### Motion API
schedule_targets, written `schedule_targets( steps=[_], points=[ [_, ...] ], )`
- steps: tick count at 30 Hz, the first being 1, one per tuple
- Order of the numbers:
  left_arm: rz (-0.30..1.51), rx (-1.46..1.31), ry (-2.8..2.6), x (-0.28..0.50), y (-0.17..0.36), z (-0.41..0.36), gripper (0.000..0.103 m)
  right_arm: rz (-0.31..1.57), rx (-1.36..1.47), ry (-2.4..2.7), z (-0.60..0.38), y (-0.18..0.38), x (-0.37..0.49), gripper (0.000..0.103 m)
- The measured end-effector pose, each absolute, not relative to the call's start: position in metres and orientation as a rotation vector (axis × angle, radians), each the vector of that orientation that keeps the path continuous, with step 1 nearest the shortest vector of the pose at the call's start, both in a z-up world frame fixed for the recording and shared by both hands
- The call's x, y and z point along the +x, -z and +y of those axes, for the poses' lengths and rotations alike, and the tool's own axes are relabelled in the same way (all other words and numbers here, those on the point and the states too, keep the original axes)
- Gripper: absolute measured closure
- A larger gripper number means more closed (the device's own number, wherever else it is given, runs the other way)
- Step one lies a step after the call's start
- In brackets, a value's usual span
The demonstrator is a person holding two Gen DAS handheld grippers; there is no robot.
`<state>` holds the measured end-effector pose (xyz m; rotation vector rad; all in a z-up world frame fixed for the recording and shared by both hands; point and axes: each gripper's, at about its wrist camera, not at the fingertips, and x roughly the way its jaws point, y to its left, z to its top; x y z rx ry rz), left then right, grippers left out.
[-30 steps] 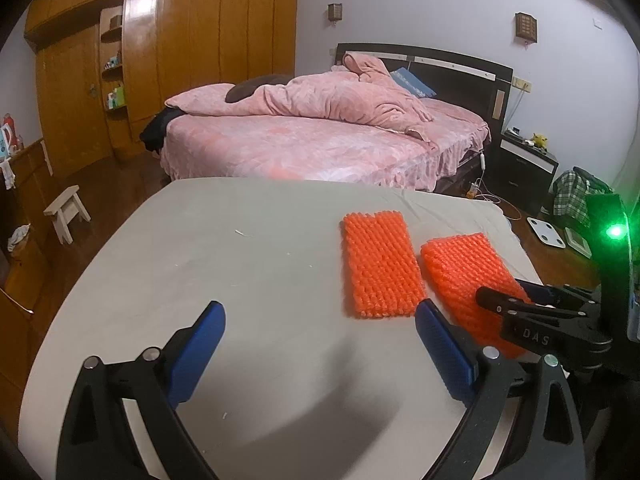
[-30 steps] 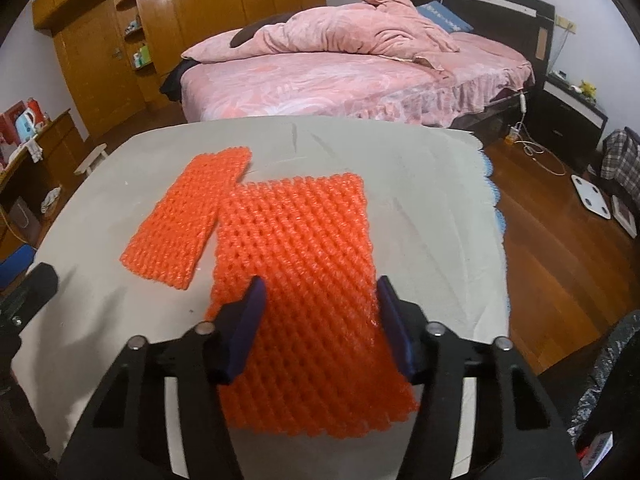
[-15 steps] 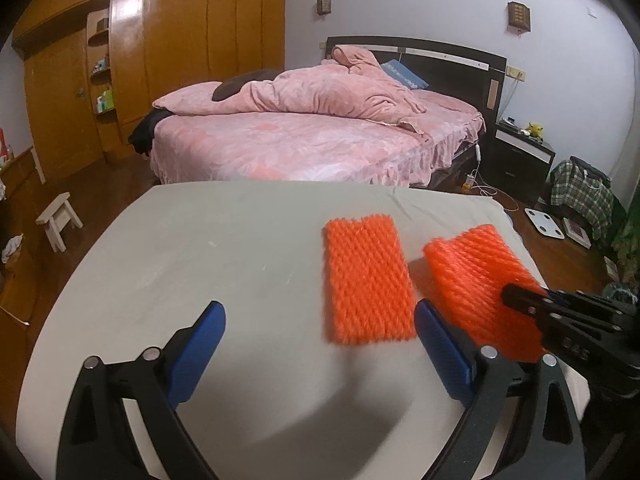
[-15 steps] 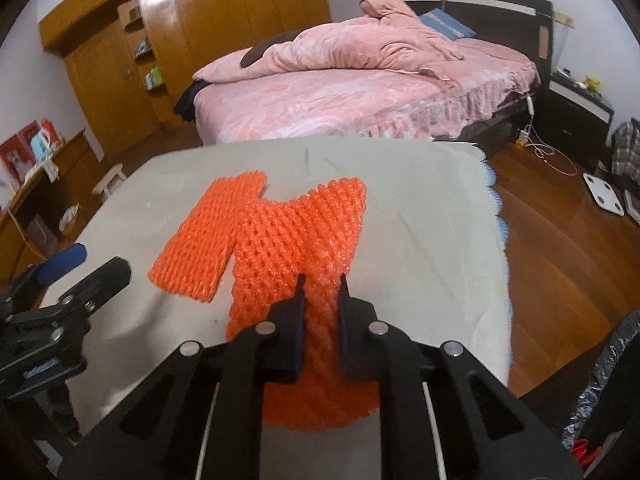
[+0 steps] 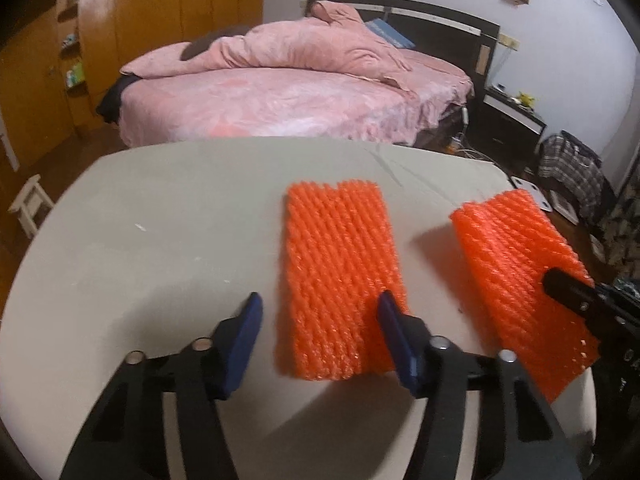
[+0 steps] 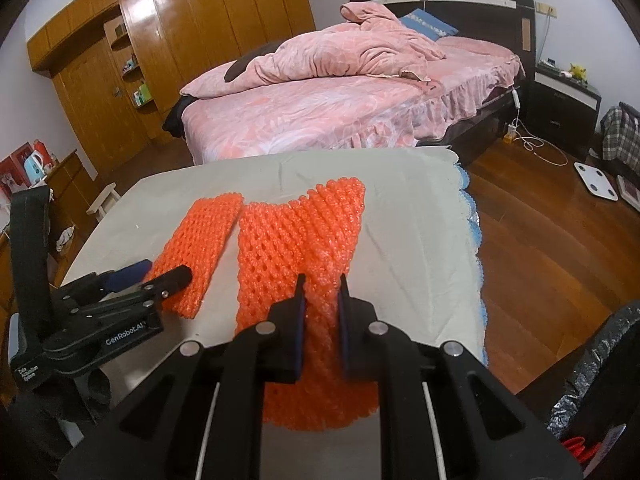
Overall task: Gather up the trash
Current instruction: 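Grasp the smaller orange foam net with the left tool while the right tool holds its net, then carry both orange foam nets over the black bin and open both tools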
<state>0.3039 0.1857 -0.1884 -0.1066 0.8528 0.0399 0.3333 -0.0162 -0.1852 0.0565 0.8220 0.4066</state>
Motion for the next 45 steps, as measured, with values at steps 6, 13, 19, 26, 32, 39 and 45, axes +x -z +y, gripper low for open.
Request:
schedule_targets(
  steps=[6, 13, 19, 26, 32, 39, 45],
  points=[
    [0.847, -0.069, 0.011, 0.303, 0.188, 0.175, 0.083, 0.832, 0.061, -0.407, -0.016, 0.190, 0.333, 0.090],
    [0.816, -0.078, 0.001, 0.302, 0.182, 0.175, 0.093, 0.816, 0.057, -0.418, -0.017, 0.185, 0.329, 0.090],
    [0.754, -0.109, -0.020, 0.285, 0.160, 0.175, 0.093, 0.768, 0.050, -0.428, -0.023, 0.165, 0.320, 0.090],
    [0.676, -0.067, -0.029, 0.254, 0.119, 0.162, 0.093, 0.724, 0.061, -0.450, -0.031, 0.142, 0.303, 0.090],
    [0.639, -0.058, -0.041, 0.224, 0.094, 0.153, 0.093, 0.695, 0.042, -0.465, -0.044, 0.122, 0.279, 0.090],
    [0.605, -0.069, -0.024, 0.194, 0.067, 0.134, 0.093, 0.661, 0.034, -0.460, -0.067, 0.096, 0.242, 0.090],
    [0.572, -0.073, 0.010, 0.165, 0.045, 0.110, 0.093, 0.624, 0.027, -0.441, -0.092, 0.071, 0.210, 0.090]
  ],
)
